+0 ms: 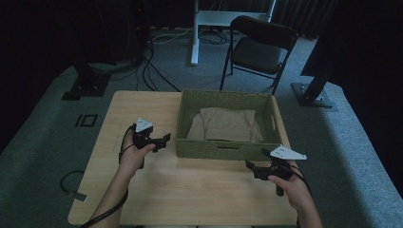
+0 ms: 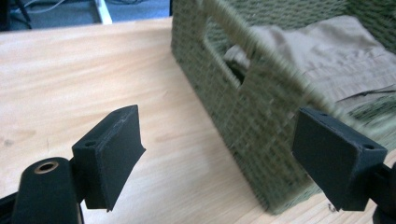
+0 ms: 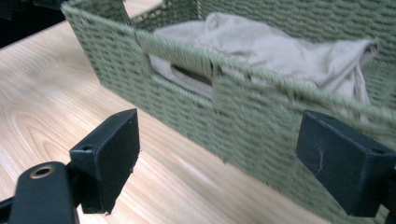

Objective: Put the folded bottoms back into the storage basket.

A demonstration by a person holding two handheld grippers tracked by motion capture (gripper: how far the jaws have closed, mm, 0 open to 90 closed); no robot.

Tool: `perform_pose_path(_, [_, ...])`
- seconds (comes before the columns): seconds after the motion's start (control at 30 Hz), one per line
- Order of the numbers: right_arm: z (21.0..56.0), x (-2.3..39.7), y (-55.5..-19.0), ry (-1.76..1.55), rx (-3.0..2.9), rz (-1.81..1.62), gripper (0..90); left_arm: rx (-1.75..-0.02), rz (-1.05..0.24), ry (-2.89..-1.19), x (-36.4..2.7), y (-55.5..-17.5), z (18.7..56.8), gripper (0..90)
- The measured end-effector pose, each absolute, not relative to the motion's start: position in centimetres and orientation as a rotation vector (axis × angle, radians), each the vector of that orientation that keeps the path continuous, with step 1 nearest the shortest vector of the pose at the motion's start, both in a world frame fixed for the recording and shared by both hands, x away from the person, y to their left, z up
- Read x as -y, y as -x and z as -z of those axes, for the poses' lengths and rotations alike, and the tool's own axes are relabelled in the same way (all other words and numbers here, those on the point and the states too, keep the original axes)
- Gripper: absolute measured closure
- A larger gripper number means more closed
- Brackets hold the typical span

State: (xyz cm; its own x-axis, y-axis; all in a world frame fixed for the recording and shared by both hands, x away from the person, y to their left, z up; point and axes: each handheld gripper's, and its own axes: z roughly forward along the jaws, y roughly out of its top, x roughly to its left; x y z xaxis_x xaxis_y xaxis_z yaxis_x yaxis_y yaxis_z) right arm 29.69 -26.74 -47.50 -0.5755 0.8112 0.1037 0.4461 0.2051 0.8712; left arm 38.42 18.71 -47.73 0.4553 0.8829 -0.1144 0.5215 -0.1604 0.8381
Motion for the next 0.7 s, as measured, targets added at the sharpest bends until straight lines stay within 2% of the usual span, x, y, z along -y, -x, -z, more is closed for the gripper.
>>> perform_pose_path(0.7, [52.9, 28.7, -29.1, -1.309, -2.150, -1.106, 13.4, -1.332, -0.509, -1.859, -21.3, -36.6, 53.1, 17.7])
